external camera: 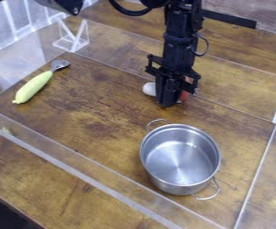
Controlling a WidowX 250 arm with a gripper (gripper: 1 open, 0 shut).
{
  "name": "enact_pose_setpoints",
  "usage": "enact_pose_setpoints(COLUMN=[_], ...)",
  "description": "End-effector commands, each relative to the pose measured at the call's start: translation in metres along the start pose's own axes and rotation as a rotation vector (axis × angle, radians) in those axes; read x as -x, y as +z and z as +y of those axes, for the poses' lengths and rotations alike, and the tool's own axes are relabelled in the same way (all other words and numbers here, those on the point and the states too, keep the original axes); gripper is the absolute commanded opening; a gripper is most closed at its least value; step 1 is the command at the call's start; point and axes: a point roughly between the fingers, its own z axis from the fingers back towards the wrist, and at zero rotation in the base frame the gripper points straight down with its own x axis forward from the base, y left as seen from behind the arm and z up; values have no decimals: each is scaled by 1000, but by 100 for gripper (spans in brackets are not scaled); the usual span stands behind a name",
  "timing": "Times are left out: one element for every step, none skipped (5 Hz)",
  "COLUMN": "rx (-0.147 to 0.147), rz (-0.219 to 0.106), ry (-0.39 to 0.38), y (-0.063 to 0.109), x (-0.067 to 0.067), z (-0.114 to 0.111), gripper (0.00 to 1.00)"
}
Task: Remove the mushroom from the silver pot and put it on the table
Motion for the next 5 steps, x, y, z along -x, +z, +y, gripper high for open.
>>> enact_pose_setpoints(rx=[-26,-34,-45,-42,-17], rz=[-102,-101,-106,-95,-84], ry=[78,50,-6,3,35], y=[64,78,92,95,98], x=[7,5,2,7,11], z=[0,-14,-32,-37,-36], gripper=[0,0,0,0,0])
